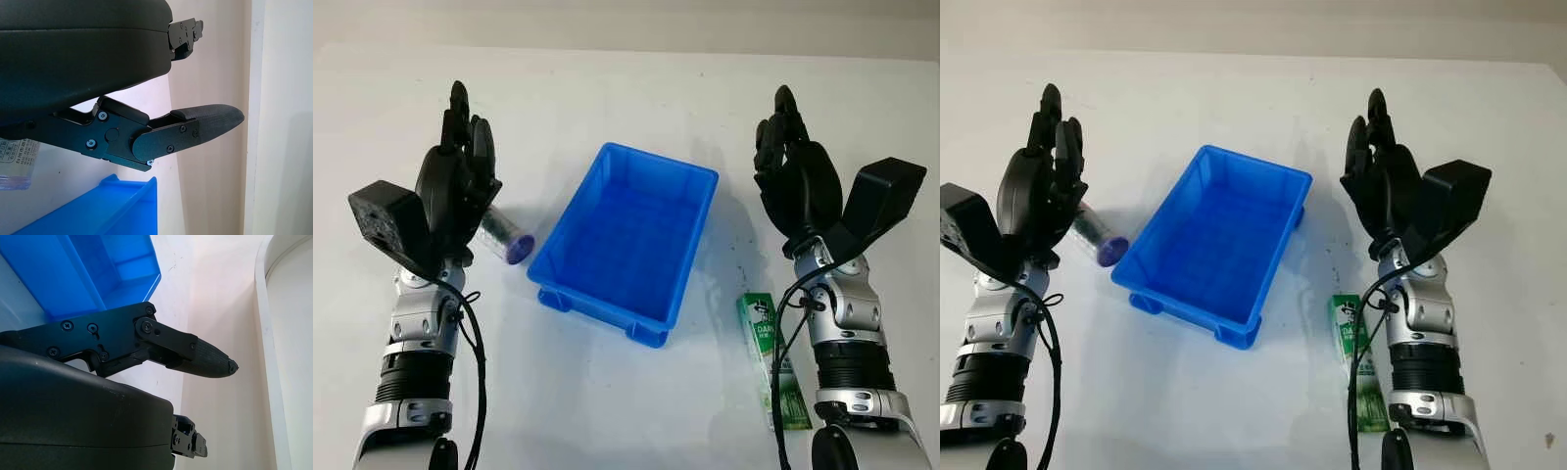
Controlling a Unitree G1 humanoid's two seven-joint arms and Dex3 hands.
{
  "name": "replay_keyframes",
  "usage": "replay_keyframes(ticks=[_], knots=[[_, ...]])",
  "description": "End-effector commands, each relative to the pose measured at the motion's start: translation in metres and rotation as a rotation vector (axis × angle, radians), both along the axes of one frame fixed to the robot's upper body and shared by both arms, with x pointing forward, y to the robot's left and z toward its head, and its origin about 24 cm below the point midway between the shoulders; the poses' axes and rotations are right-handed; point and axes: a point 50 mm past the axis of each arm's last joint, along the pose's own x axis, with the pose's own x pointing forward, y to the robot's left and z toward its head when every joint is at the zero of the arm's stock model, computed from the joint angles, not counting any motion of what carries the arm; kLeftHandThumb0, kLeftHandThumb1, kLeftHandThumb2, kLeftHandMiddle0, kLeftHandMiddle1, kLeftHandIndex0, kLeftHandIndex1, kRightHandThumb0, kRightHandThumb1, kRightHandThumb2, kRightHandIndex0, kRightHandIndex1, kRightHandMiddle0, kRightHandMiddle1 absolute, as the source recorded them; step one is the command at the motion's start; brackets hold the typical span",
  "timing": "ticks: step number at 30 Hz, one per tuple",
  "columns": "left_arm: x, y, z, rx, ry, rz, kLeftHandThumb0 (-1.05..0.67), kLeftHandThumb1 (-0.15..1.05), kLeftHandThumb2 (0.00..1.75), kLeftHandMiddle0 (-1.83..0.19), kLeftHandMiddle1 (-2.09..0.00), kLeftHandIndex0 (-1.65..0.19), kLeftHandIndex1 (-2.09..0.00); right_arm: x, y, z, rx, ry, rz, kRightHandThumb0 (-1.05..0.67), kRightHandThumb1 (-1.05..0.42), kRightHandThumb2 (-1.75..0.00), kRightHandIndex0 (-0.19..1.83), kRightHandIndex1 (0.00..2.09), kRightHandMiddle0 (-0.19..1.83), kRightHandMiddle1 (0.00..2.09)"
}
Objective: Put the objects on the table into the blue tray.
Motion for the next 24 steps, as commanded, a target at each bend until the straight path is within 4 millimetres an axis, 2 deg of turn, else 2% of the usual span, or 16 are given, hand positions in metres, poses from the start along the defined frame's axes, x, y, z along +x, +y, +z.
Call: replay_keyframes(ticks=[1, 10, 16, 20, 24], knots=[[-0.002, 0.002, 0.000, 0.015, -0.010, 0.006, -0.72, 1.05, 0.65, 0.19, 0.00, 0.19, 0.00, -0.002, -0.001, 0.001, -0.005, -0.012, -0.005, -0.72, -1.05, -0.73, -0.19, 0.00, -0.19, 0.00], [0.002, 0.000, 0.002, 0.013, 0.004, -0.003, -0.73, 1.05, 0.66, 0.19, 0.00, 0.19, 0.00, 0.006, 0.001, 0.003, -0.004, 0.000, 0.010, -0.72, -1.05, -0.71, -0.19, 0.00, -0.19, 0.00], [0.003, 0.001, 0.004, 0.010, -0.013, 0.010, -0.75, 1.05, 0.64, 0.19, 0.00, 0.19, 0.00, 0.002, -0.003, 0.019, -0.016, -0.062, 0.041, -0.75, -1.05, -0.68, -0.19, 0.00, -0.19, 0.00], [0.002, 0.001, 0.003, 0.006, -0.016, 0.007, -0.75, 1.05, 0.64, 0.19, 0.00, 0.19, 0.00, -0.011, -0.010, 0.037, -0.022, -0.108, 0.090, -0.74, -1.05, -0.63, -0.19, 0.00, -0.19, 0.00], [0.003, 0.000, 0.004, 0.000, -0.012, 0.001, -0.75, 1.05, 0.64, 0.19, 0.00, 0.19, 0.00, -0.036, -0.023, 0.064, -0.139, -0.189, 0.164, -0.72, -1.05, -0.56, -0.15, 0.03, -0.15, 0.03]])
